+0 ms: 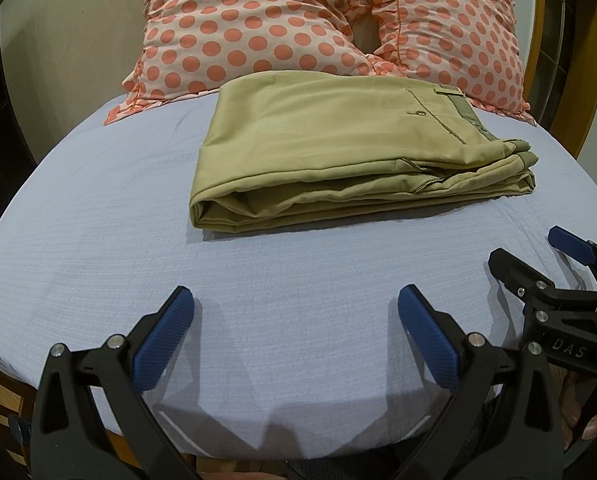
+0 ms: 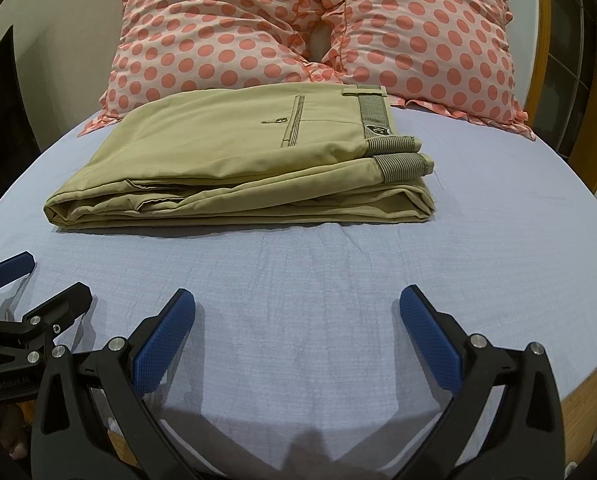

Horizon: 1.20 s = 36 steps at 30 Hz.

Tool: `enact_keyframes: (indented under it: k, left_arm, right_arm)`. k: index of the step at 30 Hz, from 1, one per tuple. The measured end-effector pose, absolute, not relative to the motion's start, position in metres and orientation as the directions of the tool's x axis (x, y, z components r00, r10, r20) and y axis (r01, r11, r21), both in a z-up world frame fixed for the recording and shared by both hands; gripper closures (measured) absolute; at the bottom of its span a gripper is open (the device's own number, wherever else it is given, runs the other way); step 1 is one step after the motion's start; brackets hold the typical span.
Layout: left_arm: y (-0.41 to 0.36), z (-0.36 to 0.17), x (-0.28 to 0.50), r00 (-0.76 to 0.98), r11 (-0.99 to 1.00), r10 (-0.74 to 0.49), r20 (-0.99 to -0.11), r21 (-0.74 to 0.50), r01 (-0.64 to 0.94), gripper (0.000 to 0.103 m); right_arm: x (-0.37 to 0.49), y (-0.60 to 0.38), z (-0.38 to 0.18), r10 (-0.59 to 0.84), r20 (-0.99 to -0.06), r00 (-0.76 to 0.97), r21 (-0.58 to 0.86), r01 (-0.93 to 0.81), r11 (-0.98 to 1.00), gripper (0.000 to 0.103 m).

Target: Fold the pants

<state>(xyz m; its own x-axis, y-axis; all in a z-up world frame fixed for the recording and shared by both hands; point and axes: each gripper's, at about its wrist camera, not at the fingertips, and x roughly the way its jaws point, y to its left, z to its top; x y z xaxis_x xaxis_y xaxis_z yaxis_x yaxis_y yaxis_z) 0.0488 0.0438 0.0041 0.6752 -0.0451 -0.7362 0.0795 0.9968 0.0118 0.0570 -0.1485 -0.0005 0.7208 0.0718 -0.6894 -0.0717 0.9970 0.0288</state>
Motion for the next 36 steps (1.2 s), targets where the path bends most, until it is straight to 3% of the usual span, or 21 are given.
enact_keyframes:
  k: [36]
  left_arm:
    - [0.0460, 0.0043, 0.0502, 0.674, 0.996, -0.048, -0.737, 0.011, 0.083, 0.002]
  right_arm:
    - [0.0577, -0.1487, -0.0006, 0.072, -0.690, 0.720, 0.029, -0.072, 0.997, 0.001]
